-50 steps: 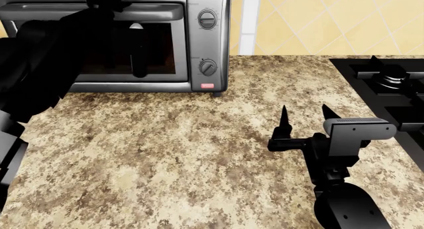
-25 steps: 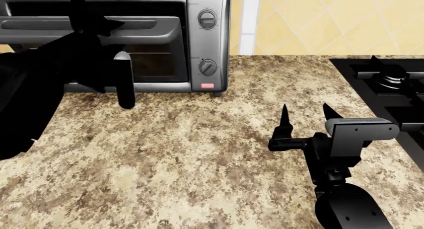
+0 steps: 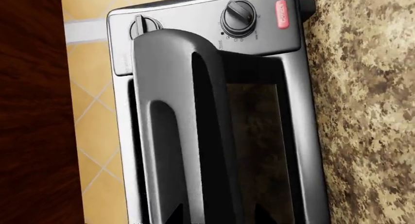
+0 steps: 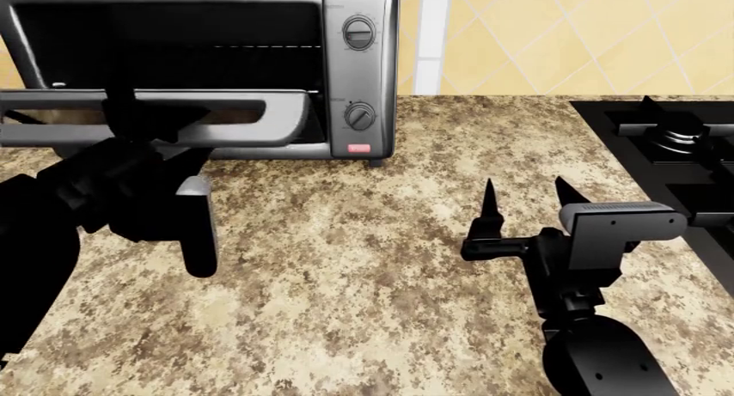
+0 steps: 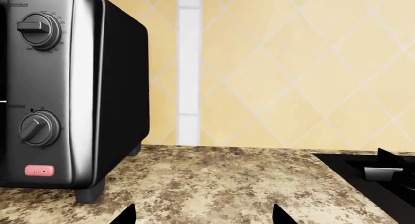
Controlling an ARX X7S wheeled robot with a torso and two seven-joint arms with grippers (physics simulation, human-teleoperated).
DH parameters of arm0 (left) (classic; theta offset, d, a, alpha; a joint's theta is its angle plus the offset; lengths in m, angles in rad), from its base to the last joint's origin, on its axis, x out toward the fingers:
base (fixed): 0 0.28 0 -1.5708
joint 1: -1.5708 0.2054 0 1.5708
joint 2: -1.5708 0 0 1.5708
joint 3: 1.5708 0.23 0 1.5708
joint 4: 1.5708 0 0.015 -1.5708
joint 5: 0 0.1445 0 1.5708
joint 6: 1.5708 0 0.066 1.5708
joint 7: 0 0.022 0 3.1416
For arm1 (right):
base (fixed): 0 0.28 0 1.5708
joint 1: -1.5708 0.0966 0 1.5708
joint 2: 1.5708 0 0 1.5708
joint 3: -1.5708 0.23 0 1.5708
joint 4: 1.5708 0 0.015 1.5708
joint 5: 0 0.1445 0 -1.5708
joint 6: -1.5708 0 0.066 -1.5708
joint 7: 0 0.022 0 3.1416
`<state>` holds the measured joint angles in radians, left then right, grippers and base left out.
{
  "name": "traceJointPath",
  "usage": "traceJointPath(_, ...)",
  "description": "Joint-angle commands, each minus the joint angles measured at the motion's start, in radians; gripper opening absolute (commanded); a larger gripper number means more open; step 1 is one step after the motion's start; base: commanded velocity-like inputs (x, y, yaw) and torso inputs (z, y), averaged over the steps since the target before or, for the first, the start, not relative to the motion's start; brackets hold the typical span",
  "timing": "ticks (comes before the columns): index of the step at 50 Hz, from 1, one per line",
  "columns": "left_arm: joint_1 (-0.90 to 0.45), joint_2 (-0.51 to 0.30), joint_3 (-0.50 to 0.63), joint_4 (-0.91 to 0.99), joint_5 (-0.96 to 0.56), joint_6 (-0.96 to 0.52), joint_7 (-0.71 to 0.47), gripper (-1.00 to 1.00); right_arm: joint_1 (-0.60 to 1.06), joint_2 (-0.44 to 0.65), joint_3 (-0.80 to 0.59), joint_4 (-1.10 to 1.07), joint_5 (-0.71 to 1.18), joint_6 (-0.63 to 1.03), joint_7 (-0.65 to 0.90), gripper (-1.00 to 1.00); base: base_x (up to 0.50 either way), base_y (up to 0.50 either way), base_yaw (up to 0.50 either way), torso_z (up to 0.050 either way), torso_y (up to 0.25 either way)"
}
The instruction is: Open the toaster oven door.
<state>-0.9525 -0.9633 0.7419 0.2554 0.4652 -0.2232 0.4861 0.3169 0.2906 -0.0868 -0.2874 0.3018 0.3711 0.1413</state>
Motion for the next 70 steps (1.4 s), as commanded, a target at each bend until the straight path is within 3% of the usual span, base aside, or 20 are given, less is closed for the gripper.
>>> traceJointPath(1, 0.113, -0.124, -0.047, 0.168, -0.039, -0.078, -0.077, -1.0, -0.002, 0.001, -0.007, 0.011, 0.001, -0.011, 0.0, 1.0, -0.01, 0.0, 0.0, 0.0, 0.01)
traceJointPath(13, 0.253, -0.209, -0.061, 0.27, -0.061, -0.123, -0.165, -1.0, 0.0, 0.001, -0.015, 0.032, 0.0, -0.026, -0.001, 1.0, -0.01, 0.0, 0.01, 0.001, 0.006)
traceJointPath(26, 0.367, -0.25, -0.039, 0.294, -0.055, -0.142, -0.246, -1.0, 0.004, 0.002, -0.022, 0.049, 0.003, -0.033, -0.001, 1.0, 0.0, 0.0, 0.0, 0.0, 0.004)
traceJointPath(42, 0.355, -0.147, 0.047, 0.121, -0.007, -0.069, -0.217, -1.0, -0.006, 0.016, -0.016, 0.027, 0.008, -0.019, 0.016, 1.0, 0.0, 0.0, 0.0, 0.001, 0.001)
traceJointPath(70, 0.443, -0.141, 0.12, 0.092, 0.027, -0.051, -0.23, -1.0, -0.024, 0.024, -0.01, 0.028, 0.017, -0.037, 0.025, 1.0, 0.0, 0.0, 0.0, 0.0, 0.0)
